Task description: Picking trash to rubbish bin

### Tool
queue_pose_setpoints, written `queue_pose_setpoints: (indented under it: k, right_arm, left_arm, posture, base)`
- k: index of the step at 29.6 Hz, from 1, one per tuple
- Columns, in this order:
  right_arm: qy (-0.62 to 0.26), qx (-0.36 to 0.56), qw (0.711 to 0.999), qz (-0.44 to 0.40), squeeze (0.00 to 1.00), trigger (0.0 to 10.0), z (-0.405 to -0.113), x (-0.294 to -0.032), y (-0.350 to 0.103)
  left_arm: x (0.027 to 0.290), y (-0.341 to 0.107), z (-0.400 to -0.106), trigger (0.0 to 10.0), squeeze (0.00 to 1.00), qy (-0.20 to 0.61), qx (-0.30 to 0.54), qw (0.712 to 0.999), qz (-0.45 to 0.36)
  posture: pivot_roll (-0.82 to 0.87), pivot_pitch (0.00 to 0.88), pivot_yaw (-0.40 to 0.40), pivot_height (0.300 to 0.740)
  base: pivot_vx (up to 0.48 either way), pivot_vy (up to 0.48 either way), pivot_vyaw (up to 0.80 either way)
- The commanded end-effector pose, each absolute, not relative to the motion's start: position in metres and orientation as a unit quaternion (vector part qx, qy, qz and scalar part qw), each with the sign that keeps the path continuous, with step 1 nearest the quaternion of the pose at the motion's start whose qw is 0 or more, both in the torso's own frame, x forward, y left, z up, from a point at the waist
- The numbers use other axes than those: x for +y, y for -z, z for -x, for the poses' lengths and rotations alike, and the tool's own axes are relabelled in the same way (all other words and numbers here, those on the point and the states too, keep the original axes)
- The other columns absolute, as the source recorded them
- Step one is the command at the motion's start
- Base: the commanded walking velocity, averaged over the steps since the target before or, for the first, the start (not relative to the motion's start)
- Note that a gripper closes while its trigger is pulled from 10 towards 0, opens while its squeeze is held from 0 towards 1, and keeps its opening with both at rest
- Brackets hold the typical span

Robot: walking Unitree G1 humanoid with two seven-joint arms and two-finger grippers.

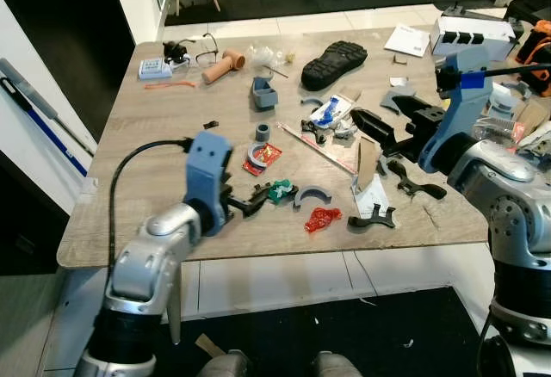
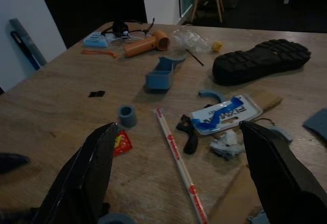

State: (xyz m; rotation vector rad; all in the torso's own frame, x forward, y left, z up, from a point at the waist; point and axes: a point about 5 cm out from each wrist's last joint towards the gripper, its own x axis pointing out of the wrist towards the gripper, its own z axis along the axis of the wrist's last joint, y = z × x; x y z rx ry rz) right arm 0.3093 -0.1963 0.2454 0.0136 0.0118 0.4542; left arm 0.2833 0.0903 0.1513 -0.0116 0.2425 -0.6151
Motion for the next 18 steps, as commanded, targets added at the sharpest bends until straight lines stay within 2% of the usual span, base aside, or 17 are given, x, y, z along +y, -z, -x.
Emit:
queue_pose_setpoints:
  k: [1,8,13,18]
  right_arm:
    - [-0.224,0.005,0.975,-0.012,0.0,10.0,-0.305,-0.195,-0.246]
    - [-0.176,0.021,0.984,-0.01,0.0,10.0,-0.306,-0.2,-0.237]
    - [-0.142,-0.009,0.989,-0.031,0.0,10.0,-0.308,-0.207,-0.244]
    - [-0.153,-0.037,0.986,-0.052,0.0,10.0,-0.309,-0.198,-0.252]
  left_arm:
    - [0.078,-0.157,-0.28,10.0,0.0,0.315,0.1,0.944,-0.01]
    - [0.069,-0.158,-0.281,10.0,0.0,0.319,0.079,0.943,-0.051]
    - [0.08,-0.161,-0.291,10.0,0.0,0.281,0.071,0.954,-0.075]
    - [0.083,-0.159,-0.293,10.0,0.0,0.264,0.074,0.958,-0.083]
  posture:
    - [-0.13,0.122,0.062,0.74]
    - [-0.13,0.127,0.064,0.74]
    - [-0.12,0.134,0.064,0.74]
    - [-0.12,0.127,0.061,0.74]
  base:
    - [0.0,0.0,0.0]
    - [0.0,0.0,0.0]
    - [0.0,0.0,0.0]
    - [0.0,-0.471,0.0]
